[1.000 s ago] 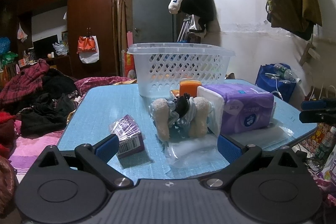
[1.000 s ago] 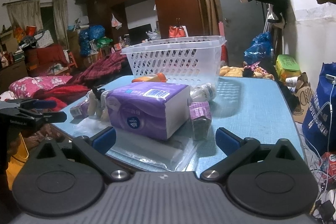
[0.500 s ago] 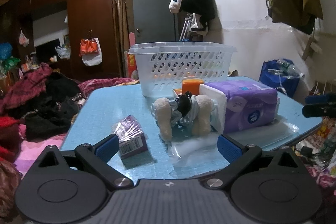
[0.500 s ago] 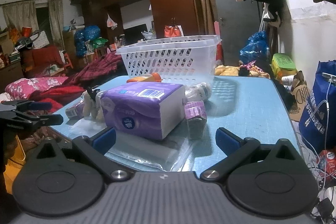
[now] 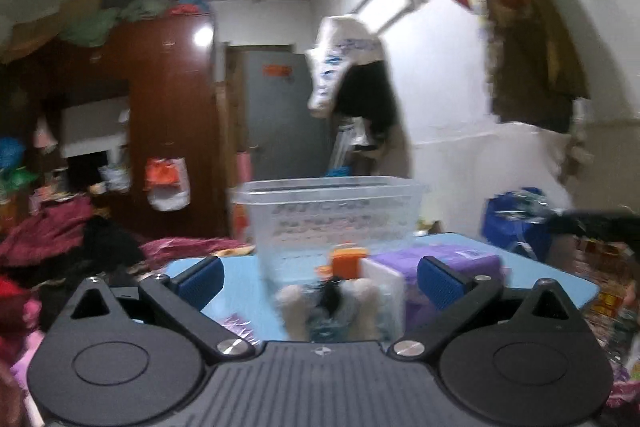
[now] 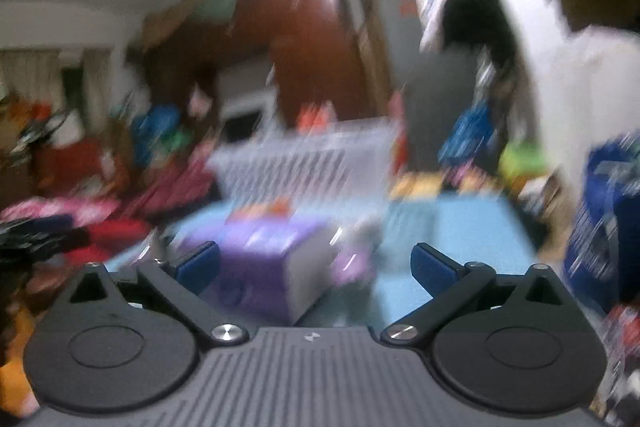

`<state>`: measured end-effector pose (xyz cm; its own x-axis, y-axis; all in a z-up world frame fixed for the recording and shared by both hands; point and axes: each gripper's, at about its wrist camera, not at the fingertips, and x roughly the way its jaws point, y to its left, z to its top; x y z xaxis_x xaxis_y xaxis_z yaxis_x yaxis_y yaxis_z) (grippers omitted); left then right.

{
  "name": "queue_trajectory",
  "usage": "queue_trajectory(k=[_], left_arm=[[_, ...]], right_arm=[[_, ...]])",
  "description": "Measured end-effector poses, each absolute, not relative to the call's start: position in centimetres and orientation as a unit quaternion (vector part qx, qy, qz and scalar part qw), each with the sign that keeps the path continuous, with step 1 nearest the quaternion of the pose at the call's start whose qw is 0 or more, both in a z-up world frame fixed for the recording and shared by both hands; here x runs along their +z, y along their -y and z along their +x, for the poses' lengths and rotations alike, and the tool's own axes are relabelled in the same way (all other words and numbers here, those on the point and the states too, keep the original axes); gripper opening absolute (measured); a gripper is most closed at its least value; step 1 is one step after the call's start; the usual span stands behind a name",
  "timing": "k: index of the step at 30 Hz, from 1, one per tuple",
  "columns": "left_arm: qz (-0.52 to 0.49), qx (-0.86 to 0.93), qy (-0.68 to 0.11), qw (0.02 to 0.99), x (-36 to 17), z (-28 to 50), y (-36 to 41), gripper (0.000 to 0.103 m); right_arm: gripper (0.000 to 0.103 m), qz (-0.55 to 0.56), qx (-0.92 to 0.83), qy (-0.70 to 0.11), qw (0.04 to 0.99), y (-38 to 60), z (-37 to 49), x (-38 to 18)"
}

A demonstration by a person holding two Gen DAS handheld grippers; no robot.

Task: Organize objects
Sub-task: 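Close both grippers on the purple tissue pack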

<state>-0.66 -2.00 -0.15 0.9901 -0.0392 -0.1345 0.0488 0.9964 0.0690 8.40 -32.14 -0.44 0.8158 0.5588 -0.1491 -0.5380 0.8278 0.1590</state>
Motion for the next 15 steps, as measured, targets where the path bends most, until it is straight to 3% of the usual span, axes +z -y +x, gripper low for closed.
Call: queue_trajectory(k=[2,6,11,15], left_arm=[[0.027,-0.054,-0.111,0.992,-0.5,0.8,2.3,0.103],[0.02,-0.115,-0.128,0.985,-1.2,2.8,3.8,0.101],[0.035,-0.144,-0.124,0.981,-2.2,4.1,5.6,0.083],[0.035,-0.15,-0.132,0.979,-2.9,5.7,5.5,0.069]], right_arm=[[0.103,0.048,0.266,-0.052,0.961,32.4,8.2,-0.7],[0.103,0.069,0.305,-0.118,0.943,32.4,10.4,-0.9],[0.1,0.047,0.347,-0.147,0.925,31.3,12.5,-2.0],[0.085,0.011,0.378,-0.144,0.915,30.3,12.3,-2.6]])
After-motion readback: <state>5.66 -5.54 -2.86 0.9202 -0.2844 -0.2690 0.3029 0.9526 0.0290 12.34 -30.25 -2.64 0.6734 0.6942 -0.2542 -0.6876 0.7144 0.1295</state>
